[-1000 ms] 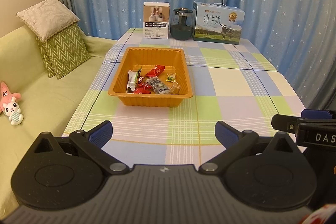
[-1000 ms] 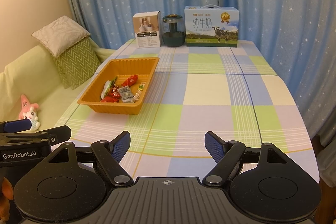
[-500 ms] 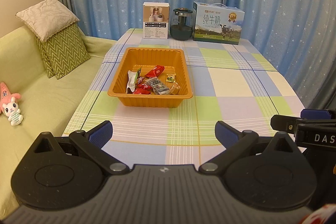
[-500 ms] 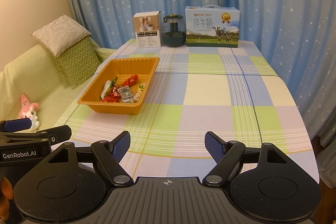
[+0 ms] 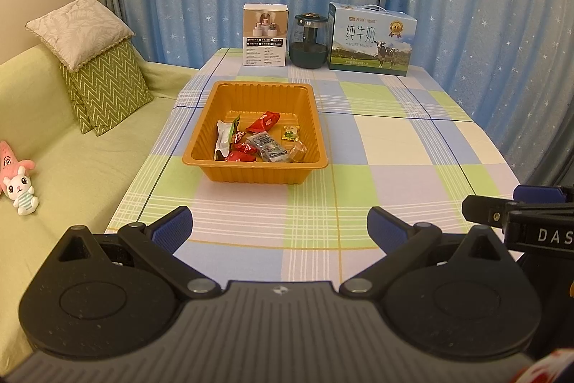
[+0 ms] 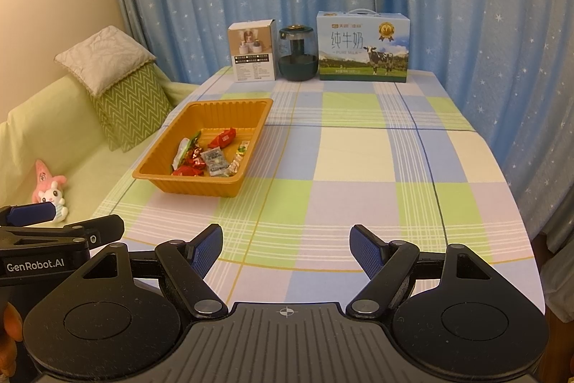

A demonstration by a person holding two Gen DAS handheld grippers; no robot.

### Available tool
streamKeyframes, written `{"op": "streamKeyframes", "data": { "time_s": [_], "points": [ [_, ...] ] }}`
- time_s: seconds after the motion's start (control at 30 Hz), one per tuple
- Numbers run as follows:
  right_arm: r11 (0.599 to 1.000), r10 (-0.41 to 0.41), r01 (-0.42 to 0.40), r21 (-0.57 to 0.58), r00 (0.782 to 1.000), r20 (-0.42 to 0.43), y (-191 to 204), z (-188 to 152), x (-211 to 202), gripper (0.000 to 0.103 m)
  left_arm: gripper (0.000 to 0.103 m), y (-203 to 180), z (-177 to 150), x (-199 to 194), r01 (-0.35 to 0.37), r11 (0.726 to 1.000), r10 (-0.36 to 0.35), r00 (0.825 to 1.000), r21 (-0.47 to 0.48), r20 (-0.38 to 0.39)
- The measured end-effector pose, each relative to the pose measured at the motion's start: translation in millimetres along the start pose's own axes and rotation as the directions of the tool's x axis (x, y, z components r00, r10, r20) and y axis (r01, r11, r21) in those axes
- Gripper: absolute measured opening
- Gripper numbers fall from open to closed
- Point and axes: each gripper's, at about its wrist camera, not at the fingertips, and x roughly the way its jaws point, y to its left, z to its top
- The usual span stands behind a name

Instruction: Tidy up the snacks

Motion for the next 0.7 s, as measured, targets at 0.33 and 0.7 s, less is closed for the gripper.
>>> {"op": "streamKeyframes", "data": {
  "time_s": [0.33, 0.7],
  "points": [
    [1.0, 0.0, 0.0, 0.001, 1.0, -0.001, 0.2, -0.4, 0.2, 0.078, 0.103, -0.7, 0.3, 0.3, 0.0, 1.0, 0.0, 1.0, -0.001, -0.001],
    [1.0, 0.002, -0.002, 0.002, 1.0, -0.003, -0.1, -2.1, 1.7, 0.078, 0.103, 2.3, -2.4, -0.3, -0.007, 1.0, 0.007, 1.0, -0.003, 0.004]
  ]
}}
